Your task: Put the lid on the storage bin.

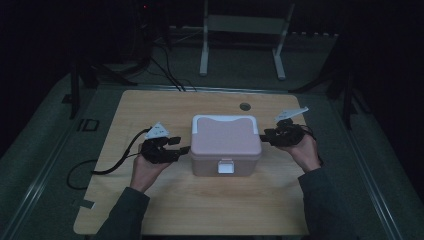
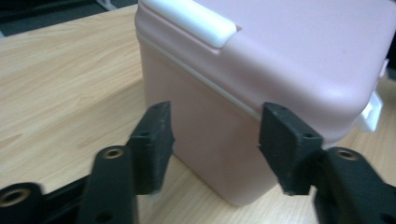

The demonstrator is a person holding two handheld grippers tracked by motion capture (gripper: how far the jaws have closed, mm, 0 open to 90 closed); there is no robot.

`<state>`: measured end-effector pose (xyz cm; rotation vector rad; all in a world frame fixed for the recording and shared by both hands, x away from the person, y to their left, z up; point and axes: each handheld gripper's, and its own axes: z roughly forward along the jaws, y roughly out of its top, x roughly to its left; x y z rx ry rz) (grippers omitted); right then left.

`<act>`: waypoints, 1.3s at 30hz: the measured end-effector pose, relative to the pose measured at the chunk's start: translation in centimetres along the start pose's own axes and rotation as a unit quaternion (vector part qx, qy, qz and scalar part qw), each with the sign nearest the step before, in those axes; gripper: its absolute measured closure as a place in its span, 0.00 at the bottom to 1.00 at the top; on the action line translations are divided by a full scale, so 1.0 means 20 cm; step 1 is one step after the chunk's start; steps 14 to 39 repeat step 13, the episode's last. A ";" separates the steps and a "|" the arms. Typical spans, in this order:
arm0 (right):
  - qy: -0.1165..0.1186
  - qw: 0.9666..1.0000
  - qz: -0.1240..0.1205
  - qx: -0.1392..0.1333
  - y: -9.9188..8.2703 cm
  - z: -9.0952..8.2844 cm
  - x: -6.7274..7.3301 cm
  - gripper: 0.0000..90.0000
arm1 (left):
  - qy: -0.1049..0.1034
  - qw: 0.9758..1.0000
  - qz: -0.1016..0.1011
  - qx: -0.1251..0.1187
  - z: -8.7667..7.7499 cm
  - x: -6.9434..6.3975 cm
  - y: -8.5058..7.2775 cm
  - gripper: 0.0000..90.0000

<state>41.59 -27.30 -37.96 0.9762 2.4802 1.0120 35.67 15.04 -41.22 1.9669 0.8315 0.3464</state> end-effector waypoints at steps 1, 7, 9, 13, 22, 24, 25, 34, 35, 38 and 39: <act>-0.007 1.000 -0.001 0.001 -0.01 0.00 0.00 0.70 | 0.009 1.000 -0.001 0.004 0.00 0.01 -0.01 0.45; -0.017 1.000 0.010 0.006 -0.10 -0.05 -0.04 0.68 | 0.030 0.999 -0.028 -0.005 -0.08 0.09 -0.08 0.45; -0.020 1.000 0.019 0.006 -0.13 -0.07 -0.06 0.68 | 0.034 0.999 -0.031 -0.014 -0.11 0.10 -0.09 0.45; -0.023 0.999 0.030 0.005 -0.20 -0.11 -0.09 0.64 | 0.050 0.998 -0.028 -0.032 -0.17 0.13 -0.11 0.44; -0.023 0.999 0.030 0.005 -0.20 -0.11 -0.09 0.64 | 0.050 0.998 -0.028 -0.032 -0.17 0.13 -0.11 0.44; -0.023 0.999 0.030 0.005 -0.20 -0.11 -0.09 0.64 | 0.050 0.998 -0.028 -0.032 -0.17 0.13 -0.11 0.44; -0.023 0.999 0.030 0.005 -0.20 -0.11 -0.09 0.64 | 0.050 0.998 -0.028 -0.032 -0.17 0.13 -0.11 0.44; -0.023 0.999 0.030 0.005 -0.20 -0.11 -0.09 0.64 | 0.050 0.998 -0.028 -0.032 -0.17 0.13 -0.11 0.44; -0.023 0.999 0.030 0.005 -0.20 -0.11 -0.09 0.64 | 0.050 0.998 -0.028 -0.032 -0.17 0.13 -0.11 0.44; -0.023 0.999 0.030 0.005 -0.20 -0.11 -0.09 0.64 | 0.050 0.998 -0.028 -0.032 -0.17 0.13 -0.11 0.44; -0.023 0.999 0.030 0.005 -0.20 -0.11 -0.09 0.64 | 0.050 0.998 -0.028 -0.032 -0.17 0.13 -0.11 0.44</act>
